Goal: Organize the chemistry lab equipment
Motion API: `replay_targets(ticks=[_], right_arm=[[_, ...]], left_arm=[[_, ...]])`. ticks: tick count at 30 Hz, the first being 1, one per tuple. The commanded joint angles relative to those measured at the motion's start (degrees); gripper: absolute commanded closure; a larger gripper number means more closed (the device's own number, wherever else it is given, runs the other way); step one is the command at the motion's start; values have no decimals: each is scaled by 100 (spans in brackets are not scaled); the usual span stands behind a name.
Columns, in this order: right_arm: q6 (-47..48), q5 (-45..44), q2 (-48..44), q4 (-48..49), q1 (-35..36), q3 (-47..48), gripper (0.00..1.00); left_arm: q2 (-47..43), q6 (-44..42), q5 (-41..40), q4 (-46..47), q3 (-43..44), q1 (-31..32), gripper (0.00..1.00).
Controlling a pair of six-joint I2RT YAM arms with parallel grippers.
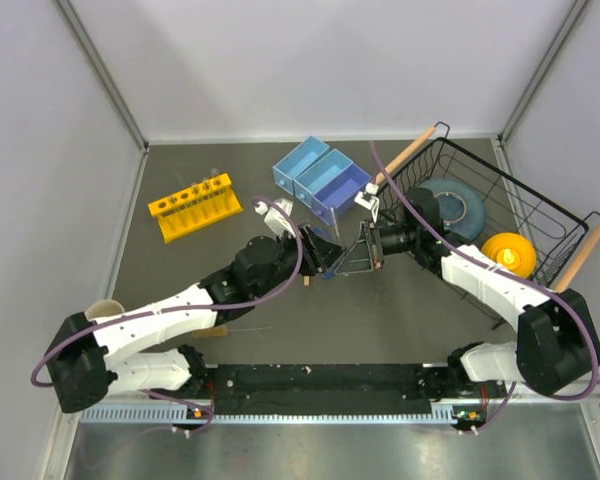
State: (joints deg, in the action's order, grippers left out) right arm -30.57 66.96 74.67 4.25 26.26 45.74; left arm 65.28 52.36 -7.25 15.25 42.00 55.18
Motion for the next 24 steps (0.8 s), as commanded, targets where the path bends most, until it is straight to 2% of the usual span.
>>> replay_targets(ticks=[1,2,5,7,9,10,11,14,18,24], right_arm=[[603,-42,-41,-396,72,120,94],[726,-60,-49,-407,90,163,94],[1070,-104,-67,-750,168,181,94],[1429,-209,-85,-960,239,216,95],[1928,-358,-111,-1320,379,243,95],[2080,-420,-120,-1417,423,269,95],[2203,-473,-137,-1610,458,278,95],[2687,-517,-137,-1944,564,366,94],[3257,-614,-137,-2270,634,436,94],[3777,-825,-93,-2657,819,559,94]], left_arm=[[-383,-200,-312,-144,-7,-16,38],[-436,-217,-339,-232,-16,-42,23],[-638,-287,-199,-636,-7,-208,7],[-788,-314,212,-899,19,-393,4],[-884,-270,678,-1110,89,-814,3],[-894,-244,1316,-1225,168,-998,3],[-911,-209,1679,-1400,203,-1383,3],[-798,-296,2724,-2127,501,-2008,3],[-578,-867,3579,-2807,1116,-2239,5],[-191,-1017,4371,-2913,1398,-2240,12]])
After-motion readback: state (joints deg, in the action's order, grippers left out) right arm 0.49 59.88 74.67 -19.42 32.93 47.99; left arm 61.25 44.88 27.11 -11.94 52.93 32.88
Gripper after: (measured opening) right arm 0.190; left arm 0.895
